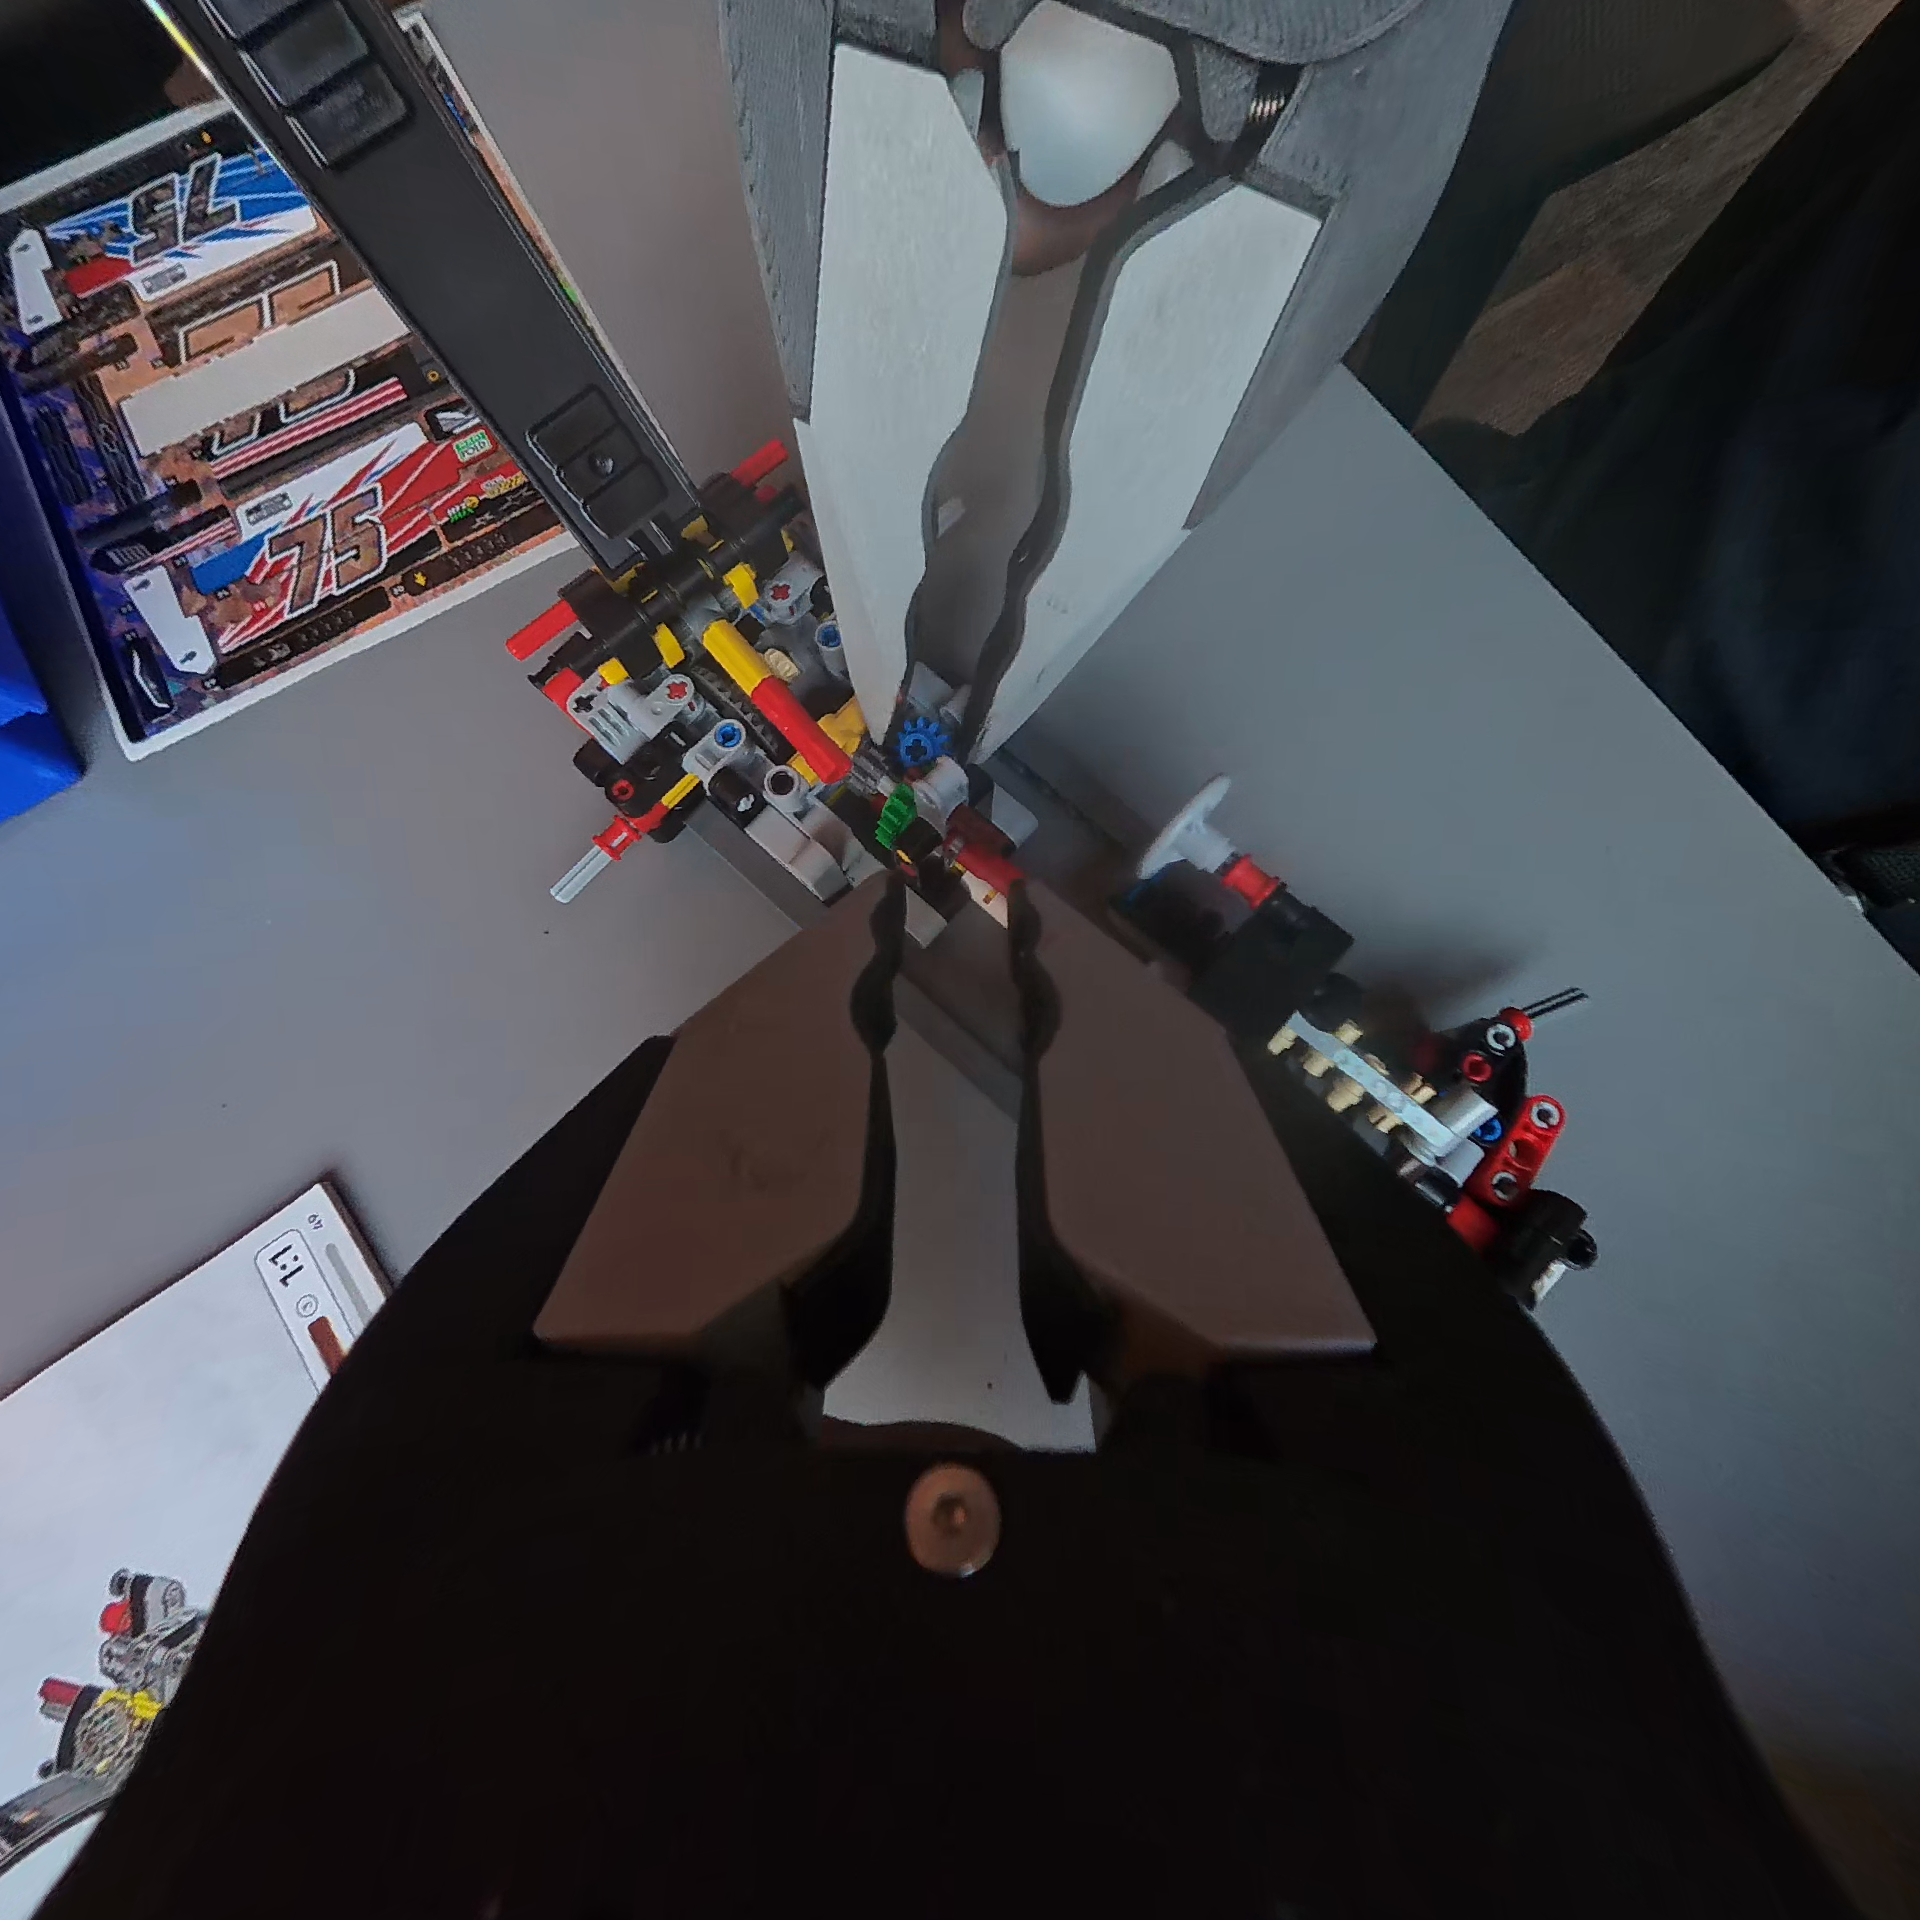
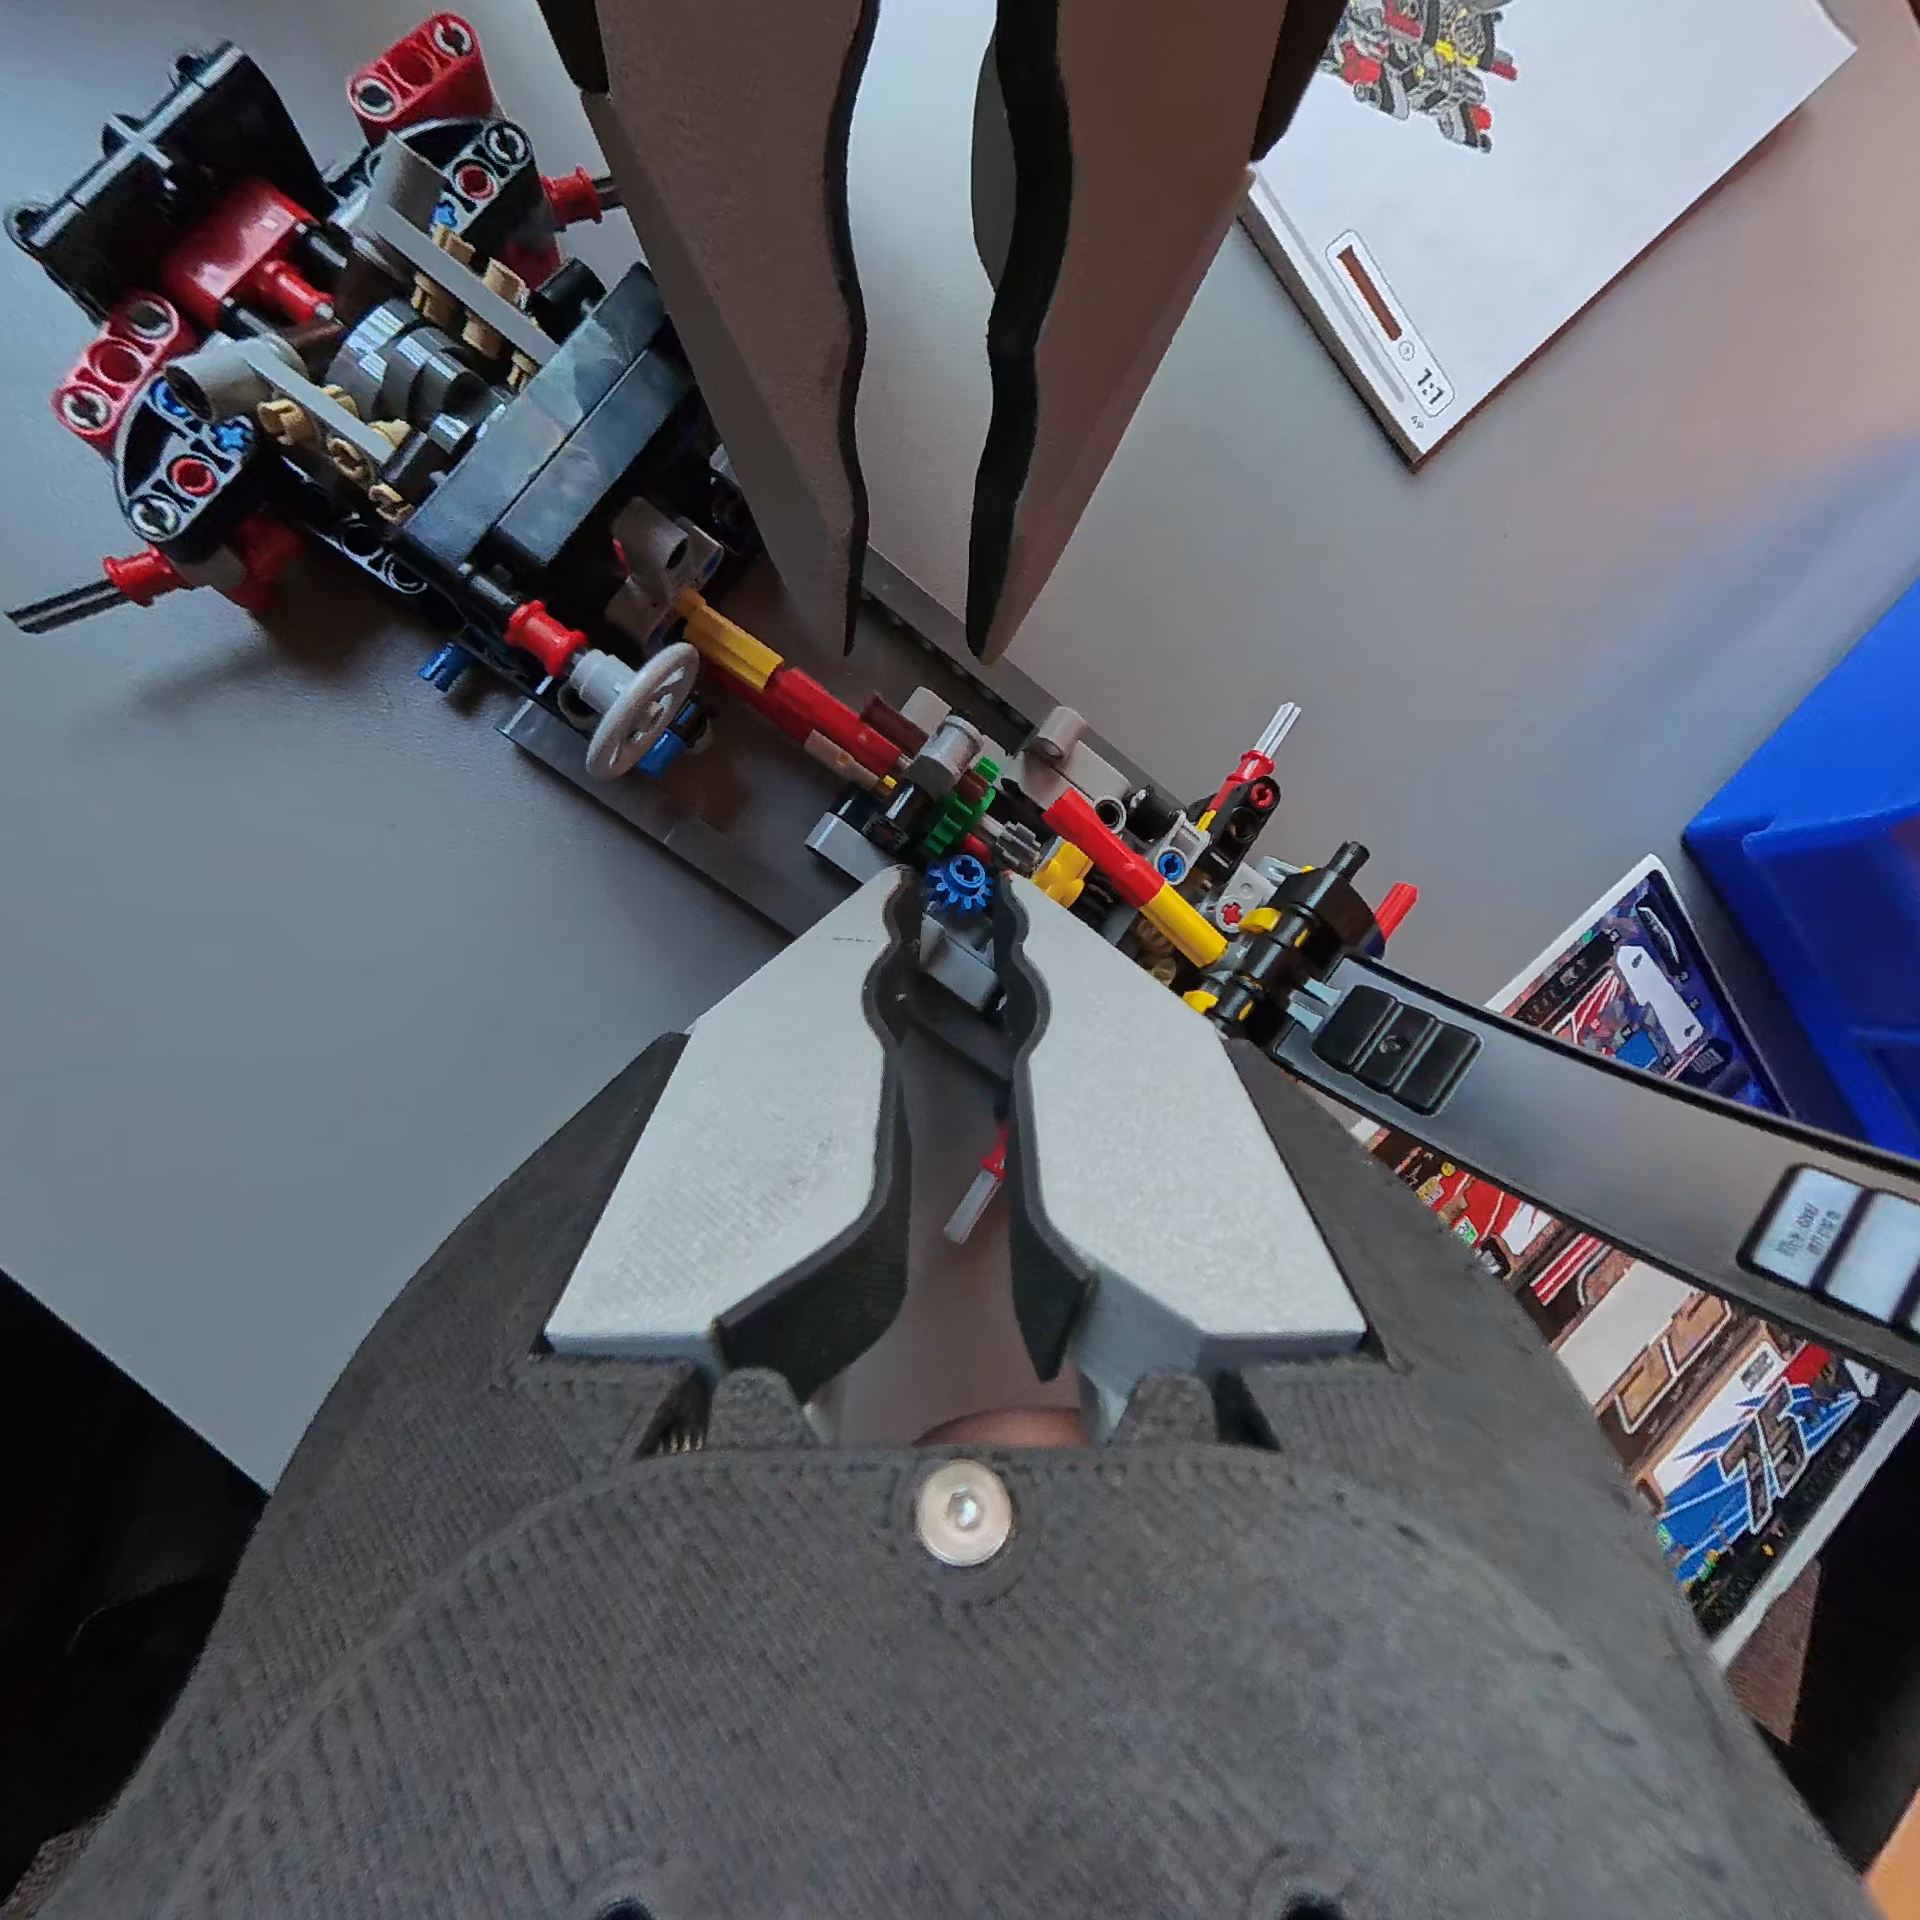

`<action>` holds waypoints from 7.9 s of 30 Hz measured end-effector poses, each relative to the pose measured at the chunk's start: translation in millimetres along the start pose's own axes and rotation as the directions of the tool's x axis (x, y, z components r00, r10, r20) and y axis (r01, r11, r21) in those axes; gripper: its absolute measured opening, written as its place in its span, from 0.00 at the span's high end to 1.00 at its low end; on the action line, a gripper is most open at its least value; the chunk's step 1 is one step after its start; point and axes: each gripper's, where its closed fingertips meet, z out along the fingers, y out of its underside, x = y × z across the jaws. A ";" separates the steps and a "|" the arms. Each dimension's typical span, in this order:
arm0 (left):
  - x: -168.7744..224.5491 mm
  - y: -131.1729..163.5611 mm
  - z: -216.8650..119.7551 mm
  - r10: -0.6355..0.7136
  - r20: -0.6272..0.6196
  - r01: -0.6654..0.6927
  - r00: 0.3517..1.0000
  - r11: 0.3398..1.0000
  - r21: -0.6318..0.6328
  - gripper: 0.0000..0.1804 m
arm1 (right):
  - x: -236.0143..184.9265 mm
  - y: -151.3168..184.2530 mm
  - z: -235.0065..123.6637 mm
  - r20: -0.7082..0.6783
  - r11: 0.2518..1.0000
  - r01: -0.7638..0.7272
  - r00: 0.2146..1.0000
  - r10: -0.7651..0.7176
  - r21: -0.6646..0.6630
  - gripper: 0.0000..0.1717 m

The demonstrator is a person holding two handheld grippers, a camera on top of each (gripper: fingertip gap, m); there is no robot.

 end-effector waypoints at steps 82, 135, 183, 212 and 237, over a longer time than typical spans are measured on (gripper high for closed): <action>-15.2 -92.2 -52.2 -0.379 -0.367 0.524 0.850 0.683 0.508 0.98 | 27.1 -56.5 -97.0 -0.249 0.813 0.120 0.968 0.031 0.570 0.98; -14.0 -54.3 -26.9 -0.165 0.017 0.153 0.986 0.944 0.292 1.00 | 21.2 -34.1 -64.3 0.205 0.778 -0.388 0.922 0.329 0.494 1.00; -70.8 9.9 -41.7 0.063 0.414 -0.056 0.908 0.998 -0.029 0.94 | 18.4 -31.6 -62.5 0.244 0.702 -0.472 0.881 0.406 0.533 0.98; -6.2 -87.3 -34.6 0.510 0.592 -0.597 0.624 0.800 -0.060 0.95 | 19.7 -59.5 -88.8 0.560 0.493 -0.726 0.686 0.465 0.480 0.98; -6.2 -80.2 -26.5 0.592 0.591 -0.678 0.547 0.728 -0.102 0.94 | 17.0 -46.3 -80.7 0.575 0.495 -0.753 0.654 0.491 0.433 0.97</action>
